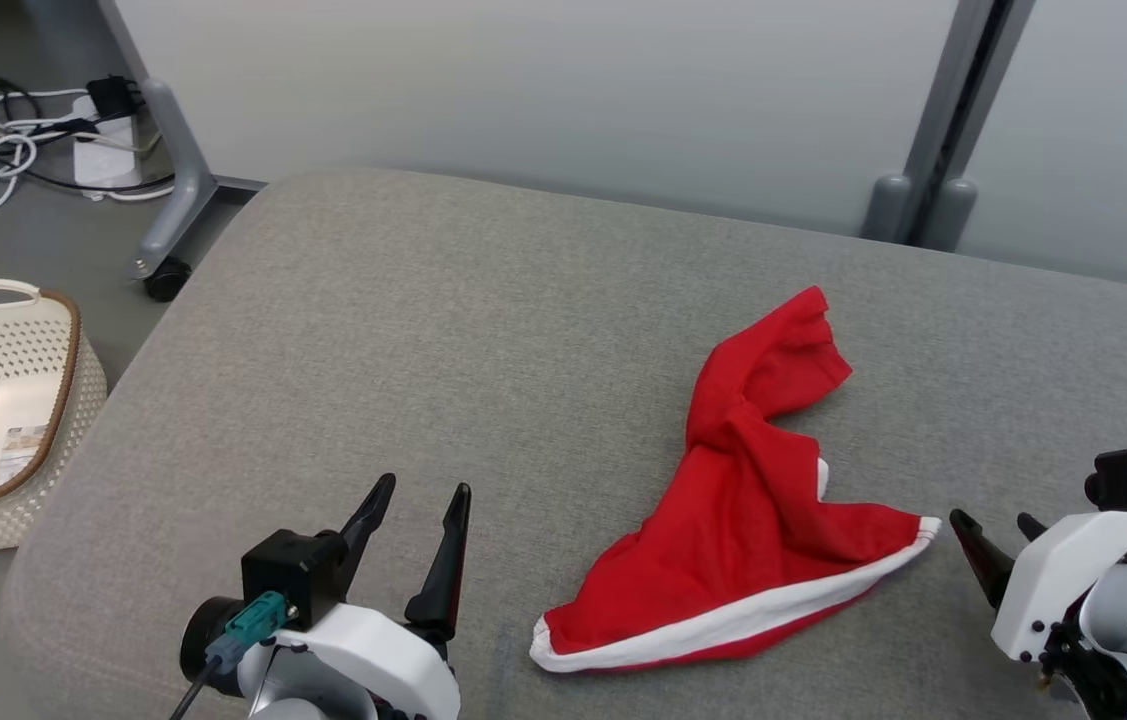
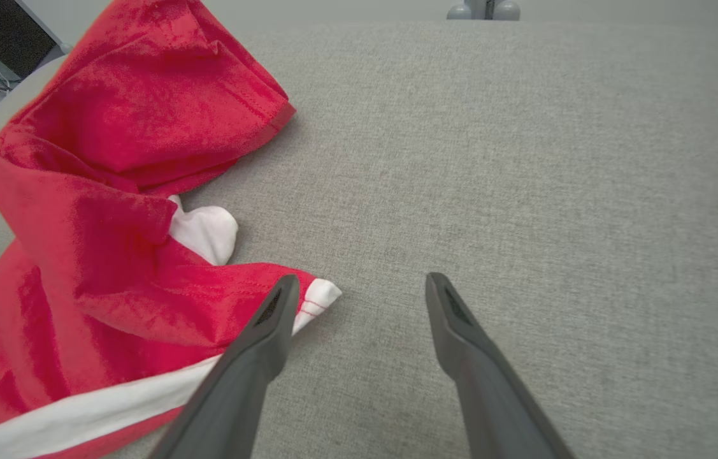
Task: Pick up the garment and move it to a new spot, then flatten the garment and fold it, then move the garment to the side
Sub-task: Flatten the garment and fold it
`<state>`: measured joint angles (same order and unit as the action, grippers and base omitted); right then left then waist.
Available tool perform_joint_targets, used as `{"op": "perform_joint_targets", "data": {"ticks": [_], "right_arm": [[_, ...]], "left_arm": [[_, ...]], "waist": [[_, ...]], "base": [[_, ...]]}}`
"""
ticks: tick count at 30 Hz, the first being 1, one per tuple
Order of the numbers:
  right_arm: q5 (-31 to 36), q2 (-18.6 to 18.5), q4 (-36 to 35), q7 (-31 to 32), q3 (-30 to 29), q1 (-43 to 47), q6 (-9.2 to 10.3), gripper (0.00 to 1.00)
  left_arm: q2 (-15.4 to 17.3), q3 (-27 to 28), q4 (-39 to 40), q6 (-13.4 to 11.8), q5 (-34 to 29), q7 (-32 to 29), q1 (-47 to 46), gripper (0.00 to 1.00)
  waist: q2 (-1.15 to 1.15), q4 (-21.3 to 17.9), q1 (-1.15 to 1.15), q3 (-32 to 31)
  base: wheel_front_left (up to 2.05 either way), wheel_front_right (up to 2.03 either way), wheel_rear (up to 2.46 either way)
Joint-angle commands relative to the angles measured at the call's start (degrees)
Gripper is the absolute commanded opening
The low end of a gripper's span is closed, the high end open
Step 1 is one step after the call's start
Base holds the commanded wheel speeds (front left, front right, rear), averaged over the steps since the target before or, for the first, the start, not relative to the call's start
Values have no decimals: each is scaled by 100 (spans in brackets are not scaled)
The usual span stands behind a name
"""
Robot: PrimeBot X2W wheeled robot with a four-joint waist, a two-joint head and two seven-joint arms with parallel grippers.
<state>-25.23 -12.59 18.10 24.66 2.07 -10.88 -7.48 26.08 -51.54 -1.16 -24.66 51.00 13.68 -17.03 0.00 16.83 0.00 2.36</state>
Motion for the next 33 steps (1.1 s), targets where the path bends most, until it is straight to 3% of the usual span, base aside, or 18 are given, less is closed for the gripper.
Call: {"op": "perform_joint_targets", "data": {"ticks": [1, 6, 18, 19, 20, 21, 22, 33], "right_arm": [[-96, 42, 84, 178, -41, -51, -5, 100], [-282, 182, 285, 589, -146, -88, -5, 100], [-236, 400, 669, 803, -505, -297, -5, 100], [-243, 411, 671, 776, -498, -327, -5, 77], [-260, 419, 676, 742, -498, -352, -4, 45], [-269, 420, 688, 713, -488, -376, -5, 7], [-267, 415, 691, 679, -473, -398, -5, 0], [-404, 381, 32, -98, -564, -138, -4, 0]], "left_arm": [[-47, 103, -74, 49, -24, 65, 76, 100], [-246, 281, -278, 267, -116, 139, 199, 100], [-460, 546, -568, 581, -363, 150, 215, 100], [-474, 566, -585, 599, -385, 151, 208, 100], [-483, 577, -607, 615, -389, 146, 203, 100], [-493, 588, -627, 633, -410, 146, 195, 100], [-500, 604, -642, 642, -428, 146, 192, 100], [-430, 630, -710, 701, -488, 139, 316, 100]], "waist": [[0, 204, 0, 36], [0, 421, 0, 93], [0, 549, 0, 341], [0, 545, 0, 366], [0, 538, 0, 384], [0, 528, 0, 397], [0, 511, 0, 403], [0, -157, 0, 143]], "base": [[0, 0, 0], [0, 0, 0], [0, 0, 0], [0, 0, 0], [0, 0, 0], [0, 0, 0], [0, 0, 0], [0, 0, 0]]}}
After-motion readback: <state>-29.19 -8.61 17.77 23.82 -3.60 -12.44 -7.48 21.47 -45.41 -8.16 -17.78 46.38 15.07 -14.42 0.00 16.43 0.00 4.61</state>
